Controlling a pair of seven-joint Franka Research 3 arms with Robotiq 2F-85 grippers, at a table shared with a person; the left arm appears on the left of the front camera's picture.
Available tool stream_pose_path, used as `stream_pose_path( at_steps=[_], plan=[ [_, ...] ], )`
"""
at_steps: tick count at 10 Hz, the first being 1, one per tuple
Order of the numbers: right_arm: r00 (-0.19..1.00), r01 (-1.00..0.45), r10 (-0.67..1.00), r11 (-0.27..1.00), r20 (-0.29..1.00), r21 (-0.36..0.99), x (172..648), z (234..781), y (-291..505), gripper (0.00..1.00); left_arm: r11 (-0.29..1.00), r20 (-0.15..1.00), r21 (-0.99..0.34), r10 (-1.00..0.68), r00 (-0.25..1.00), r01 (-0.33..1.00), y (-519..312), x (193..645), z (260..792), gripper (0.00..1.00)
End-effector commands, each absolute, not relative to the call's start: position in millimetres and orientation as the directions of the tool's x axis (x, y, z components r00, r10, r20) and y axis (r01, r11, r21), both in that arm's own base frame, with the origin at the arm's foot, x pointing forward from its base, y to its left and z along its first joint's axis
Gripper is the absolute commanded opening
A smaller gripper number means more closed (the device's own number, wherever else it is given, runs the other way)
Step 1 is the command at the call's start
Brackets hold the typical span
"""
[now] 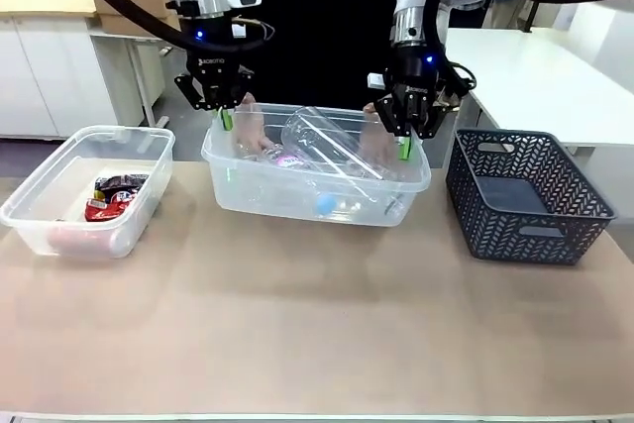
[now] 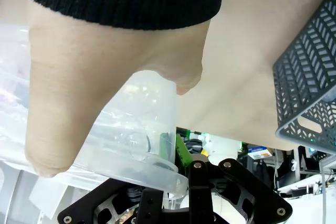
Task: Sort the waste into each basket.
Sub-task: Release the Organizing box you were holding.
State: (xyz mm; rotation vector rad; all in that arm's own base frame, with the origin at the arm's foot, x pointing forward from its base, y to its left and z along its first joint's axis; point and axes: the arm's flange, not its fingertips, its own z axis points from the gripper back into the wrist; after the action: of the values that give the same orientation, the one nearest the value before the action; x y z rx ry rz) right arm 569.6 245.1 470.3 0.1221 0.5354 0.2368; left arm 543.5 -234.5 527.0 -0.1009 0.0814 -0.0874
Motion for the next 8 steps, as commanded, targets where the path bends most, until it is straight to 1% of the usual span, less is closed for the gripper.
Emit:
stream_pose_path(
  at_steps=[1, 6, 7, 8],
  plan=[
    [0.834, -0.201, 0.265, 0.963, -0.485, 0.180, 560.0, 469.2, 248.7, 0.05, 0.990, -0.061, -0.126, -0.077, 0.995, 0.069, -232.0, 537.7, 528.4, 0.06],
    [0.834, -0.201, 0.265, 0.963, -0.485, 0.180, 560.0, 469.2, 248.7, 0.05, 0.990, -0.061, -0.126, -0.077, 0.995, 0.069, -232.0, 537.7, 528.4, 0.06],
    [0.833, -0.193, 0.256, 0.965, -0.491, 0.176, 568.9, 469.9, 246.5, 0.05, 0.991, -0.079, -0.103, -0.089, 0.993, 0.081, -233.5, 543.5, 525.9, 0.06],
    [0.873, -0.156, 0.227, 0.969, -0.432, 0.193, 556.2, 474.7, 233.7, 0.63, 0.986, -0.065, -0.131, -0.113, 0.991, 0.104, -234.7, 536.5, 529.9, 0.48]
  ],
)
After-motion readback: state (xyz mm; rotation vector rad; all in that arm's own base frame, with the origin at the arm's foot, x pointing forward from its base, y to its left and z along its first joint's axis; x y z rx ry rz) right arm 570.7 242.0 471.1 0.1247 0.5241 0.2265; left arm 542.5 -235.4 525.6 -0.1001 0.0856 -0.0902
